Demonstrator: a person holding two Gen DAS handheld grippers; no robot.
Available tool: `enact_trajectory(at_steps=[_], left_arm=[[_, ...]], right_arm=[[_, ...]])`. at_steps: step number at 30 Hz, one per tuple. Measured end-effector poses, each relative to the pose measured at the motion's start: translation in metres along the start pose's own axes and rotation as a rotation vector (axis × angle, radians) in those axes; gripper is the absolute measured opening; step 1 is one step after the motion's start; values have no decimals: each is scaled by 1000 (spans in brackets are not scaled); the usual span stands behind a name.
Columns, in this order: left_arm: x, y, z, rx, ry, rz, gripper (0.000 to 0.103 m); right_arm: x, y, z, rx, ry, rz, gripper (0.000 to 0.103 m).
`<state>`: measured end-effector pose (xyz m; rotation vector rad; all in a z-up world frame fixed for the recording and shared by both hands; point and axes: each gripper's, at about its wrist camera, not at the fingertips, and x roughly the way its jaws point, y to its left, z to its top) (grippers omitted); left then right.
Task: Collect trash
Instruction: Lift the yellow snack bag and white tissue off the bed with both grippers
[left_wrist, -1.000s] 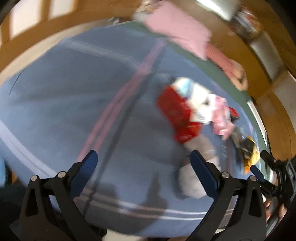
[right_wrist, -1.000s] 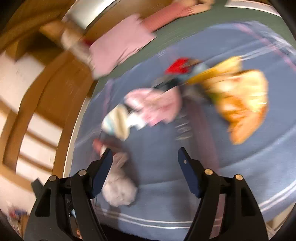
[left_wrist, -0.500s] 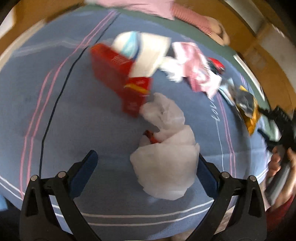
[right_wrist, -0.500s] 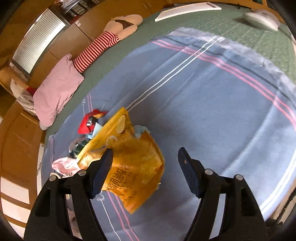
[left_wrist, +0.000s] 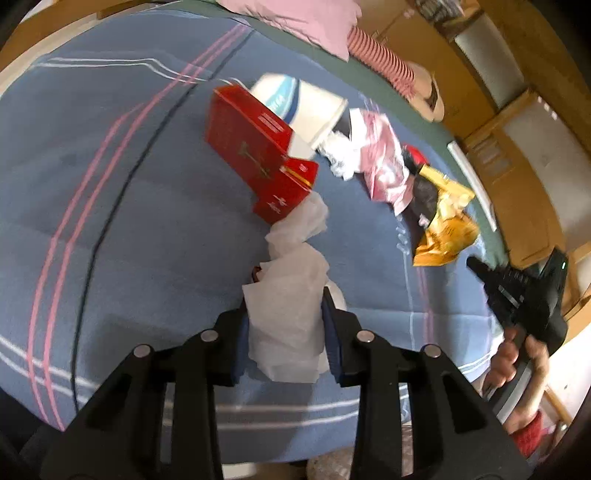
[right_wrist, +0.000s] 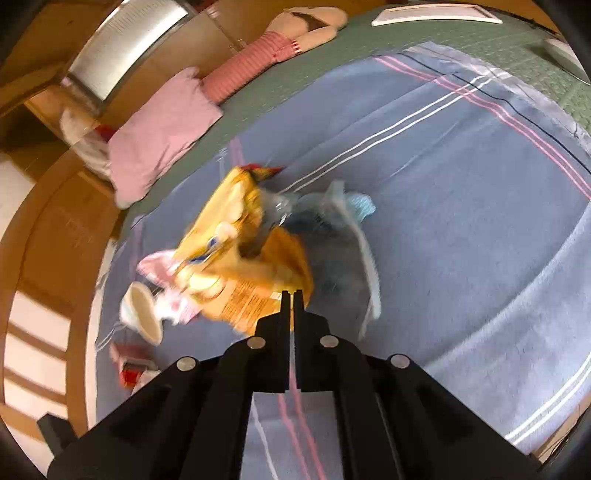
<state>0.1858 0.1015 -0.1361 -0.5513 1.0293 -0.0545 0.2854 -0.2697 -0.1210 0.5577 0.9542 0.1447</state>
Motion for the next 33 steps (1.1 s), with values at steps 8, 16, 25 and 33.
enact_trajectory(at_steps=[8, 16, 25, 33], left_arm=[[-15, 28, 1, -107, -25, 14, 35], [-14, 27, 0, -100, -11, 45, 57], [-11, -11, -1, 87, -50, 105, 76], [-10, -35, -11, 256, -59, 141, 37]], right_arm=[[-12, 37, 21, -132, -123, -82, 75], [52, 75, 21, -268, -29, -211, 75], [56, 94, -13, -386, 15, -220, 13], [18, 93, -28, -323, -17, -122, 5]])
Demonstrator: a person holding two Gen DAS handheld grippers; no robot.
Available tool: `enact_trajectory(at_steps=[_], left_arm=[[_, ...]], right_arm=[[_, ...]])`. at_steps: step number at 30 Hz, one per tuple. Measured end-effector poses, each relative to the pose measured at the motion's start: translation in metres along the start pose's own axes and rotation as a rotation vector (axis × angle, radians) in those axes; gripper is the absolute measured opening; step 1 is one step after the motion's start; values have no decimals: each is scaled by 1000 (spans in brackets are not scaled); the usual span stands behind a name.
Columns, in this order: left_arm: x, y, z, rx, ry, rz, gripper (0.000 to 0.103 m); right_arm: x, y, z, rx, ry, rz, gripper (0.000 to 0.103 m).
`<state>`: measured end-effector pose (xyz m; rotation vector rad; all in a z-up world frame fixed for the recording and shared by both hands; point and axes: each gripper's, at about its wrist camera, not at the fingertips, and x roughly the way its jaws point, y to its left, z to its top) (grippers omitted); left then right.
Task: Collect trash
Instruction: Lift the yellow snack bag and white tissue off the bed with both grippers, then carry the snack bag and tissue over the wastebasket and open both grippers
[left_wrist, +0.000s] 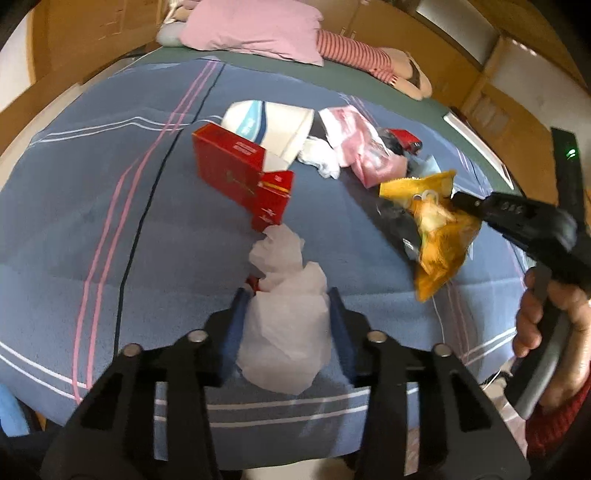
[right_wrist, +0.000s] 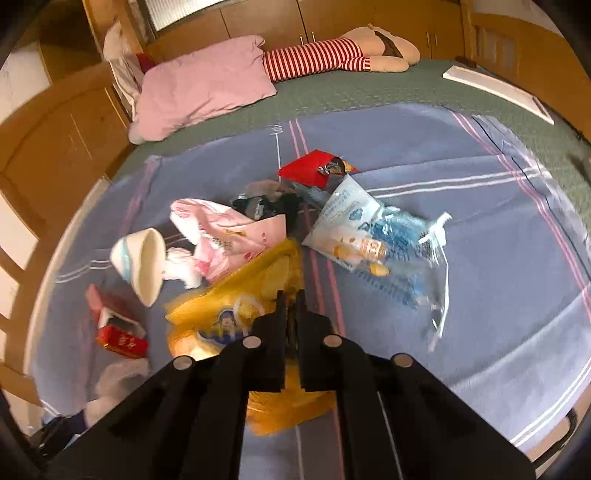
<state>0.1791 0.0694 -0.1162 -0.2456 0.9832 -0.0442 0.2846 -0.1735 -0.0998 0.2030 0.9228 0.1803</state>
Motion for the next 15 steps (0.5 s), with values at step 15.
enact_trajectory(at_steps=[15], left_arm=[[-42, 17, 1, -83, -180, -64, 29]], right_arm=[[-44, 4, -25, 12, -18, 75, 5]])
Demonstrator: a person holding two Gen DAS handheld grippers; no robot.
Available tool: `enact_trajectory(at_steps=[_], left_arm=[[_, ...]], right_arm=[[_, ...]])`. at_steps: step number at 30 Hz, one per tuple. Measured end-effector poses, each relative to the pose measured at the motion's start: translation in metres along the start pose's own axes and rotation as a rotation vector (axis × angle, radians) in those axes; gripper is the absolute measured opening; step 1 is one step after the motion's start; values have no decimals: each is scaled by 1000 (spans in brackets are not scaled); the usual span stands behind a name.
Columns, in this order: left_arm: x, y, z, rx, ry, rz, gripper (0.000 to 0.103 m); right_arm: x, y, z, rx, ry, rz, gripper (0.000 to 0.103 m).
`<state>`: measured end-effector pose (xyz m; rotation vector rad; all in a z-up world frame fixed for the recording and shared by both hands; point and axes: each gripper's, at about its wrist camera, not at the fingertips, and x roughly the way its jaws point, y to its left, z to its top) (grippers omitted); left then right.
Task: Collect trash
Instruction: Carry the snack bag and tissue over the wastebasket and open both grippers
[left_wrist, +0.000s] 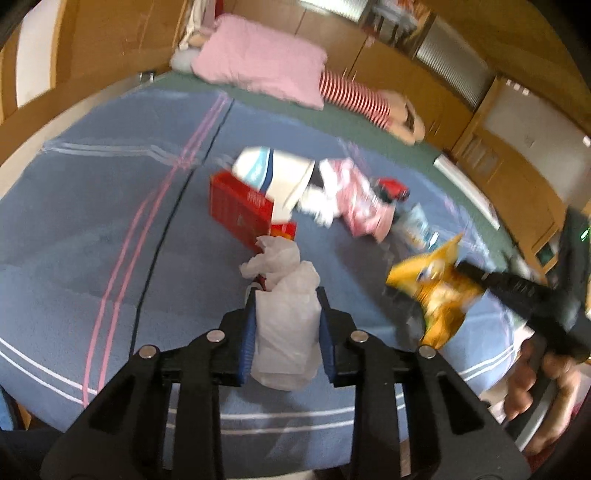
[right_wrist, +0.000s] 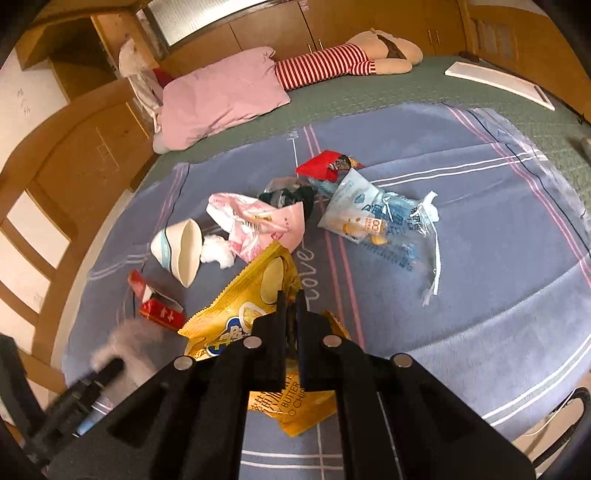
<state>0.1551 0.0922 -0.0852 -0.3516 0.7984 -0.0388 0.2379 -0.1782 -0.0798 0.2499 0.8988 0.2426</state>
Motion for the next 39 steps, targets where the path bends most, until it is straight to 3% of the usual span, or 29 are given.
enact_trajectory(at_steps=[5, 11, 15, 18, 22, 25, 27, 29, 32, 33, 36, 38, 39], left_arm=[[-14, 9, 4, -56, -48, -106, 28], [-25, 23, 5, -139, -70, -233, 28], [-30, 18, 2, -109, -71, -274, 28], [-33, 6, -2, -46, -68, -262, 28], [-39, -6, -14, -5, -59, -271, 28], [-45, -22, -31, 10, -44, -283, 28], [-52, -39, -46, 13, -27, -341, 28], [-58, -64, -66, 32, 16, -429, 28], [-62, -101, -95, 94, 95, -537, 28], [-62, -112, -104, 119, 122, -566, 28], [-61, -149, -132, 231, 207, -651, 28], [-59, -170, -149, 327, 258, -693, 29], [-57, -177, -156, 367, 274, -703, 35]], right_arm=[[-16, 1, -1, 7, -27, 31, 5], [-67, -5, -3, -2, -101, 68, 5], [-126, -29, -21, 36, -157, 105, 5], [-172, -49, -49, 33, -198, 77, 5], [-204, -79, -99, 29, -155, -34, 5], [-200, -100, -128, 46, -31, -83, 6], [-194, -114, -140, 86, 25, -125, 20], [-199, -135, -145, 210, 6, -118, 61], [-217, -161, -144, 400, -85, -53, 65], [-227, -169, -141, 448, -131, -88, 65], [-246, -173, -135, 449, -233, -187, 65], [-251, -171, -132, 444, -261, -189, 65], [-250, -170, -131, 447, -259, -178, 65]])
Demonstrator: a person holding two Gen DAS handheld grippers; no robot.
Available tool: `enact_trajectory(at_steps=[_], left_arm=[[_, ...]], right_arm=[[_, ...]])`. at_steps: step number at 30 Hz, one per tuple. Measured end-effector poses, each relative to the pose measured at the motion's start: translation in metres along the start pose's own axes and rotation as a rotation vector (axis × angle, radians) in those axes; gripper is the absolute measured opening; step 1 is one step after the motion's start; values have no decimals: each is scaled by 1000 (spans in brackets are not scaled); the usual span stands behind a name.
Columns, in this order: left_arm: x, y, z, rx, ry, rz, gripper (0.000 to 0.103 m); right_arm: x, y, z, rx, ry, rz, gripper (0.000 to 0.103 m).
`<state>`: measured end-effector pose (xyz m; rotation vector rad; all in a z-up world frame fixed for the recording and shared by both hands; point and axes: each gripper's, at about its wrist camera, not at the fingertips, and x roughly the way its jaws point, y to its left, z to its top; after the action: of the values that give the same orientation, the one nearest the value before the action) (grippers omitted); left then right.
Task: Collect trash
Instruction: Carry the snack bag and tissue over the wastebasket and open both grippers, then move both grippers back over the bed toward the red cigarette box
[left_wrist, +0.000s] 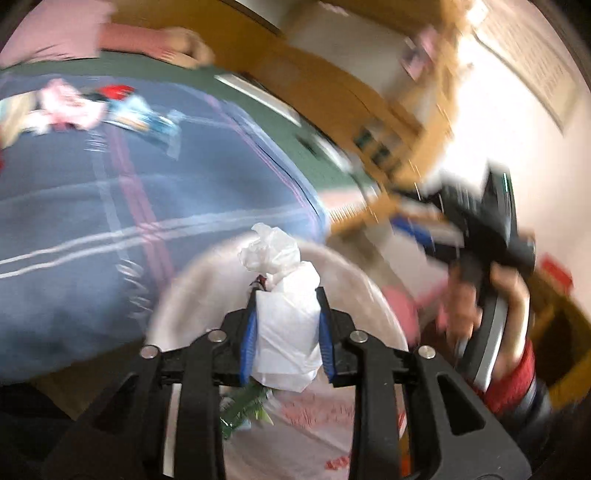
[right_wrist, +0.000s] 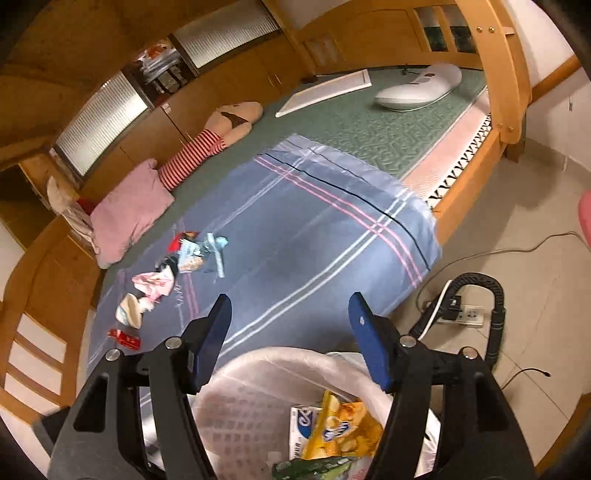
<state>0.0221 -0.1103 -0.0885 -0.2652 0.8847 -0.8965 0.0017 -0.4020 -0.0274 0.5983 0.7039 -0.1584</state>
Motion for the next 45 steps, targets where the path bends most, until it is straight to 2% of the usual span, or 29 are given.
enact_trajectory(at_steps=[1, 3, 5, 9, 11, 13, 16, 21, 22, 24, 27, 31, 33, 35, 38, 45], left_arm=[[9, -6, -5, 40, 34, -11, 41], [20, -13, -14, 101, 81, -12, 73], [21, -14, -16, 119, 78, 13, 87], [4, 0, -6, 82, 15, 81, 93], [-14, 14, 4, 60, -43, 139, 93], [-36, 29, 17, 48, -102, 243, 94], [-68, 59, 41, 27, -192, 452, 96], [-102, 115, 78, 19, -223, 782, 97], [-109, 124, 82, 5, -231, 817, 97], [-122, 146, 89, -39, -257, 864, 97], [-145, 176, 92, -161, -281, 943, 97], [-165, 213, 79, -396, -281, 1055, 97], [-175, 226, 67, -489, -269, 1063, 97], [-189, 237, 55, -601, -303, 1023, 97], [-200, 245, 43, -688, -330, 988, 98], [-201, 254, 34, -757, -327, 945, 99]], right_arm=[[3, 1, 0, 2, 8, 2, 66], [10, 5, -3, -9, 19, -14, 66], [19, 8, -7, -20, 36, -25, 66], [28, 10, -13, -6, 72, -7, 66], [31, 14, -14, -18, 77, -13, 66], [33, 18, -15, -30, 80, -14, 66], [35, 27, -17, -50, 81, -16, 66], [41, 47, -20, -92, 99, 0, 66], [42, 51, -21, -103, 101, 0, 66], [45, 61, -23, -129, 105, -6, 68], [52, 75, -27, -158, 122, -8, 68], [68, 102, -35, -197, 154, 5, 68], [77, 119, -40, -224, 174, 21, 68], [84, 133, -46, -243, 191, 36, 68], [98, 159, -56, -271, 231, 67, 68], [111, 201, -75, -323, 273, 110, 68]])
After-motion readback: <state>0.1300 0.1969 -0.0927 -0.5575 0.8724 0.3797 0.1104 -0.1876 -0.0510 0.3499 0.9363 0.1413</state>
